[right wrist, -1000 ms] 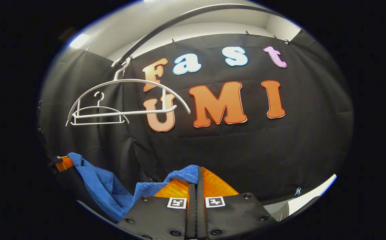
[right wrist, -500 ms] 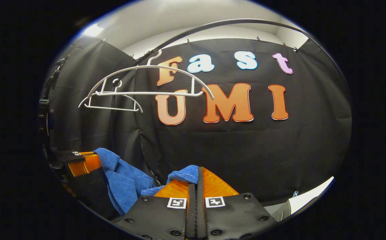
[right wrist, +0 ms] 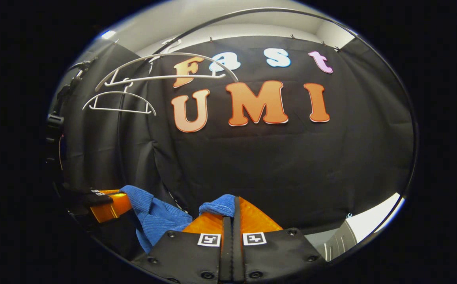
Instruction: Grasp the clothes on the hanger with both hands and then place them into the laundry hamper below.
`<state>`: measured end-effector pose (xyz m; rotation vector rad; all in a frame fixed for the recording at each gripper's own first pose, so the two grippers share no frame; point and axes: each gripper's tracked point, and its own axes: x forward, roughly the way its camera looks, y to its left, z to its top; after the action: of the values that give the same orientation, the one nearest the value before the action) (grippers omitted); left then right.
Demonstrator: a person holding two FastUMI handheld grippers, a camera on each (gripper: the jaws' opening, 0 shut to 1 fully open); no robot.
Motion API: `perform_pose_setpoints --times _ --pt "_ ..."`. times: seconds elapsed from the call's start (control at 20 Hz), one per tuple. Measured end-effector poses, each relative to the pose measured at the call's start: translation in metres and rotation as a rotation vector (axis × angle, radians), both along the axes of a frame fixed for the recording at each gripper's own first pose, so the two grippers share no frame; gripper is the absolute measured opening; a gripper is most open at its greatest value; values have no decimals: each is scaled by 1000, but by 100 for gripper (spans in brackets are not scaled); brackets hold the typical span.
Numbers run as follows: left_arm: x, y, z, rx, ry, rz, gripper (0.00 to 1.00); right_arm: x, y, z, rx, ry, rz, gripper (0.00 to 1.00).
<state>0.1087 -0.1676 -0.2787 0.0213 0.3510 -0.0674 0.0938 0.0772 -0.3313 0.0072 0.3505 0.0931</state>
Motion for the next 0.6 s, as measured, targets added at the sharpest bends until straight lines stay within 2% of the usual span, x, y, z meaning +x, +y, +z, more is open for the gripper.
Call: perform_pose_setpoints --times 0.15,0.45,0.6 --pt "-2 -3 -44 15 71 -14 0 -8 -9 -44 21 70 -32 7" --pt "-5 -16 -128 34 222 -35 0 1 -18 -110 5 150 -74 7" --pt "-15 -18 -175 32 321 -33 0 -5 -28 -151 3 234 -98 7"
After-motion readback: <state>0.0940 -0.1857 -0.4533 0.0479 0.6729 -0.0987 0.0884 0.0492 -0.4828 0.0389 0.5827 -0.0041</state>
